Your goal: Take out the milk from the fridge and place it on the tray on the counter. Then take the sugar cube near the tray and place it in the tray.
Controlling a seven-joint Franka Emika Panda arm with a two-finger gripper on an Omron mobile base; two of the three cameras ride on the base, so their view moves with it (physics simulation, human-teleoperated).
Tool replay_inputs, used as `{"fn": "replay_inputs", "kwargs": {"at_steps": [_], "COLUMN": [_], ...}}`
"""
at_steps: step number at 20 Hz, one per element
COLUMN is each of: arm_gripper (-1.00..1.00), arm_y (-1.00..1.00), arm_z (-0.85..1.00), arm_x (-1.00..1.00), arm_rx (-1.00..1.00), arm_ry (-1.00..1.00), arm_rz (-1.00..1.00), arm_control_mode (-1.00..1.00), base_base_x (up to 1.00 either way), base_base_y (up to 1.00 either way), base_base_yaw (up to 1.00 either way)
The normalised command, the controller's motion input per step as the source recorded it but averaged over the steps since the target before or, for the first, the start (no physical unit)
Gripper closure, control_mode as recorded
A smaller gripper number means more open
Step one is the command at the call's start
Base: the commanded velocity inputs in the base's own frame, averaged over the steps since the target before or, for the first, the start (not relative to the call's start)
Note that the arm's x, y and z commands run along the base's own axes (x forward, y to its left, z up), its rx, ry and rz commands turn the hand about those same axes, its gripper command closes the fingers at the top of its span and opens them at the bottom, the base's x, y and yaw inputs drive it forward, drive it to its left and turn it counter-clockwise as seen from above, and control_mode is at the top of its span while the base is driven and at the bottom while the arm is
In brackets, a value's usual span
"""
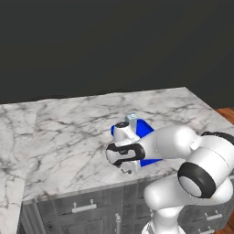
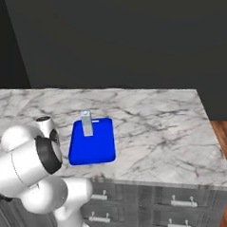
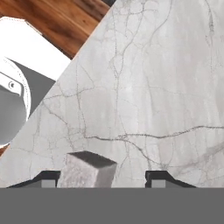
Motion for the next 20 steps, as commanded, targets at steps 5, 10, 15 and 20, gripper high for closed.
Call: {"fn": "replay_inputs", "kwargs": {"at_steps": [5,10,15,20], "arm_gripper": [1.00,1.00,1.00,1.00], "arm_y": [0.02,0.00,0.00,-0.20], "arm_z": [-0.19,-0.19,-0.03,0.49], "arm_x": [0.01,0.00,0.00,-0.15], "arm_rx": [0.00,0.00,0.00,0.00], "arm_ry": [0.00,0.00,0.00,0.00], "arm_rz": [0.00,0.00,-0.01,-0.06], "arm_control_mode": [-1.00,-1.00,-1.00,-1.00], "base_base_x": [0.00,0.00,0.00,0.00], "base_base_y": [0.00,0.00,0.00,0.00], "base_base_yaw": [0.00,0.00,0.00,0.00]}}
